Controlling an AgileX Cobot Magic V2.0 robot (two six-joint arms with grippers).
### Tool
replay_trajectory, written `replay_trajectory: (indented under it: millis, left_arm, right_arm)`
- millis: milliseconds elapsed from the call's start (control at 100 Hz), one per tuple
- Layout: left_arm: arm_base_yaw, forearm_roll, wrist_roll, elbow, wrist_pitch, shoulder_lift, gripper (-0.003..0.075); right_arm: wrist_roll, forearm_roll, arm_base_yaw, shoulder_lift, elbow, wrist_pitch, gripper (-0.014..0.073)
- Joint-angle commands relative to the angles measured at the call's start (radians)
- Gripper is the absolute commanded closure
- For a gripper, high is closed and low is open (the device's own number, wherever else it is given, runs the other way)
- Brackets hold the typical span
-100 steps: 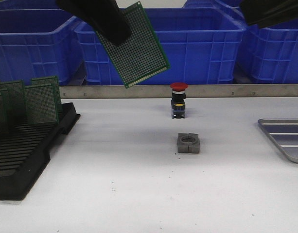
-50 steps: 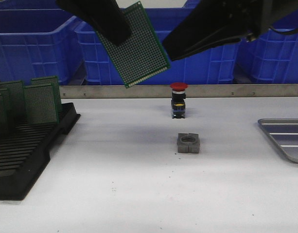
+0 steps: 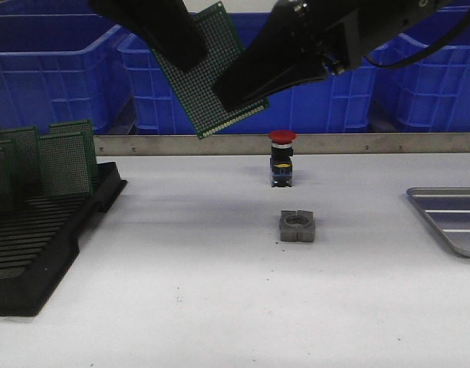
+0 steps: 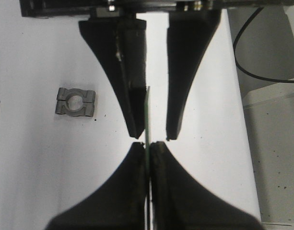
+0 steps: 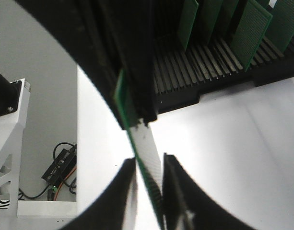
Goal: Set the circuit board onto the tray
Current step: 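Bring the right gripper to the board and grasp its edge, then release the board from the left gripper, carry it with the right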
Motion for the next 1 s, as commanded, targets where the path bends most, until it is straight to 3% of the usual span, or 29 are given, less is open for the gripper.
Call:
replay_trajectory:
  millis: [0,90,150,220,340,440,710,990]
  left_arm:
    - [-0.01,-0.061,-0.012,-0.028,0.042,-0.049,0.0738]
    - [-0.01,-0.061,-0.012,-0.028,0.042,-0.049,0.0732]
    - [-0.01,-0.061,-0.012,-0.028,0.042,-0.049,0.0692]
    - [-0.01,-0.061,-0.012,-0.028,0.042,-0.049,0.0582]
    - [-0.01,-0.061,-0.012,-0.028,0.042,-0.049,0.0297]
    - [-0.01,-0.061,-0.012,-0.028,0.042,-0.049,0.017]
    - [-0.01,-0.061,-0.012,-0.028,0.032,-0.049,0.0164]
    - [-0.01,-0.061,-0.012,-0.028,0.032,-0.049,0.0164]
  right_arm:
    - [-0.013,0.061,0.002,-0.034,-0.031,0.012,0.0566]
    - [-0.013,0.061,0.002,-0.034,-0.031,0.002,0.066]
    - [-0.013,0.061,0.002,-0.034,-0.031,-0.002,0.0657]
    - [-0.013,0.061,0.002,-0.034,-0.031,-0.004,0.066]
    - [-0.013,0.061,0.002,-0.034,-0.031,-0.012,0.066]
    - [-0.013,0.06,0.002,-0.034,-0.031,-0.02,0.066]
    - [0.035,-0.052,-0.056,-0.066,-0.031,0.005,0.066]
    - [0.235,-0.202,-0.309,-0.13,-0.031,0.078,0.066]
